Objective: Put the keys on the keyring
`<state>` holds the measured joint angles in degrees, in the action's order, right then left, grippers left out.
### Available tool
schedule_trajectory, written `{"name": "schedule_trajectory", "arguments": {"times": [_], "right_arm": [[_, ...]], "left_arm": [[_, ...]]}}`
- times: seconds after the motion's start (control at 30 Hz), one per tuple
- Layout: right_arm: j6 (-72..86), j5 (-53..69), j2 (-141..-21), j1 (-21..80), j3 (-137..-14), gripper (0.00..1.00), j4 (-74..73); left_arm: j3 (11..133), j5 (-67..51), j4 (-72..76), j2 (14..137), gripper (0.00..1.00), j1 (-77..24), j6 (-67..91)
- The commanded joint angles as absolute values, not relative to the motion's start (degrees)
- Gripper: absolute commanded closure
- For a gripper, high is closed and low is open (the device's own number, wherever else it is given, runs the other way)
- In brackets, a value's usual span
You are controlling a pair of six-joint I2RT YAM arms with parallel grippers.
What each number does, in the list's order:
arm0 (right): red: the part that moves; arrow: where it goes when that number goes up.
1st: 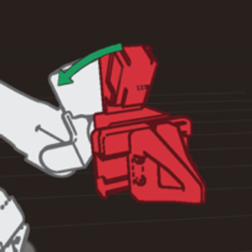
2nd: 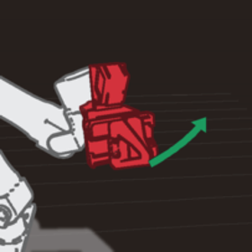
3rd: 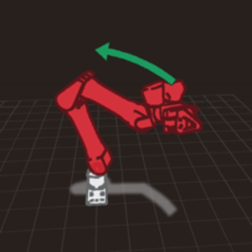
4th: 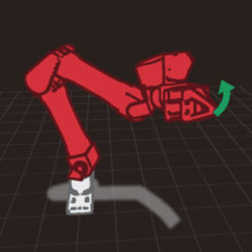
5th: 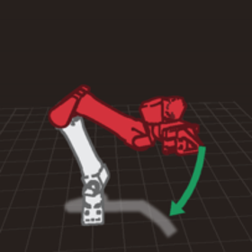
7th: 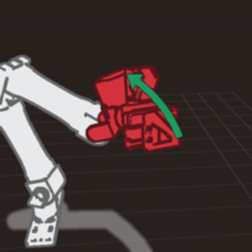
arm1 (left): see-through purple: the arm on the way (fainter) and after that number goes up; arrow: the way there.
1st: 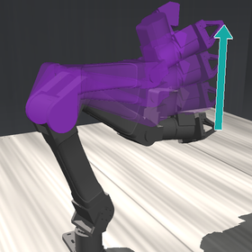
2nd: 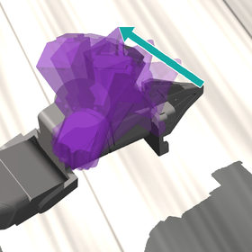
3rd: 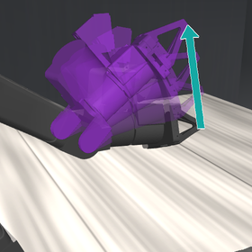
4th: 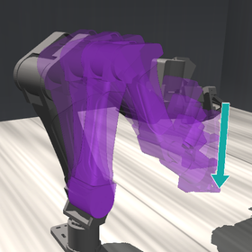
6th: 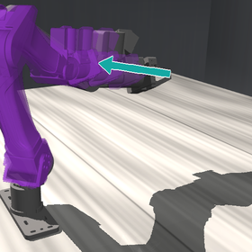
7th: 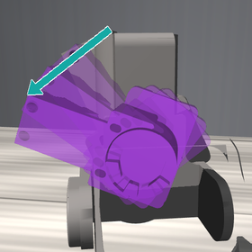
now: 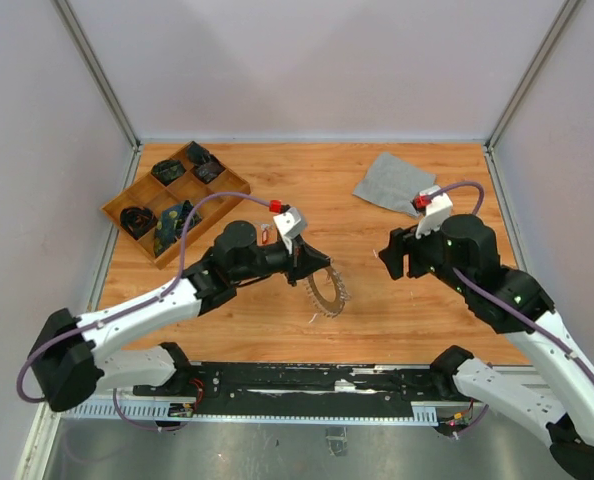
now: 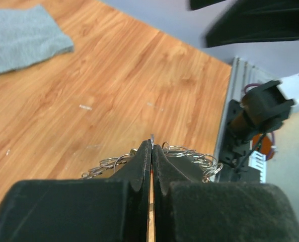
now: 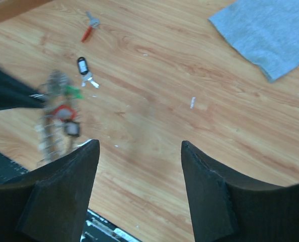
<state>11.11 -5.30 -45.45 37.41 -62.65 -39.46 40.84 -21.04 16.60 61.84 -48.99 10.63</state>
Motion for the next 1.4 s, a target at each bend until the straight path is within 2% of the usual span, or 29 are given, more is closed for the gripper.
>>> {"name": "schedule_trajectory", "arguments": {"times": [0.0, 0.23, 0.33, 0.77, 0.87, 0.97, 1.07, 1.1, 1.13, 1.17, 1.37], "right_arm": [[16.46, -0.72, -40.18, 36.25, -60.17, 0.33, -39.1], [19.14, -0.81, -36.12, 36.3, -57.31, 0.33, -39.96], [19.63, -0.08, -35.81, 36.25, -56.83, 0.33, -40.46], [21.35, 5.32, -36.94, 36.28, -54.98, 0.33, -39.46], [21.16, 5.13, -36.53, 36.3, -54.13, 0.31, -39.4], [21.87, 1.41, -36.67, 36.3, -53.47, 0.28, -38.8], [21.88, -0.86, -37.35, 36.3, -53.46, 0.18, -38.06], [21.87, -1.66, -37.62, 36.25, -53.33, 0.14, -37.78], [22.19, -2.68, -37.88, 36.29, -53.2, 0.06, -37.64], [22.67, -3.37, -38.18, 36.27, -53.24, 0.01, -37.67], [17.96, -2.98, -36.64, 36.28, -52.02, 0.02, -32.45]], "left_arm": [[46.49, -21.88, 22.63, 71.08, 0.99, -47.45, 10.06], [61.18, -25.98, 26.08, 89.42, 0.99, -46.01, 8.28], [63.2, -27.69, 30.37, 93.94, 1.0, -45.31, 9.83], [39.74, -29.21, 64.44, 102.84, 0.99, -43.86, 21.11], [33.5, -26.93, 68.24, 100.1, 0.88, -43.86, 23.19], [26.97, -23.15, 69.11, 95.46, 0.68, -43.85, 23.49], [22.05, -20.04, 66.03, 90.06, 0.55, -43.86, 22.28], [21.14, -19.0, 63.9, 88.11, 0.37, -43.86, 21.75], [20.32, -18.07, 61.84, 86.08, 0.29, -43.86, 21.18], [19.66, -16.97, 59.87, 83.84, 0.25, -43.86, 20.81], [20.32, -3.6, 36.81, 65.7, 0.11, -43.81, 19.59]]}}
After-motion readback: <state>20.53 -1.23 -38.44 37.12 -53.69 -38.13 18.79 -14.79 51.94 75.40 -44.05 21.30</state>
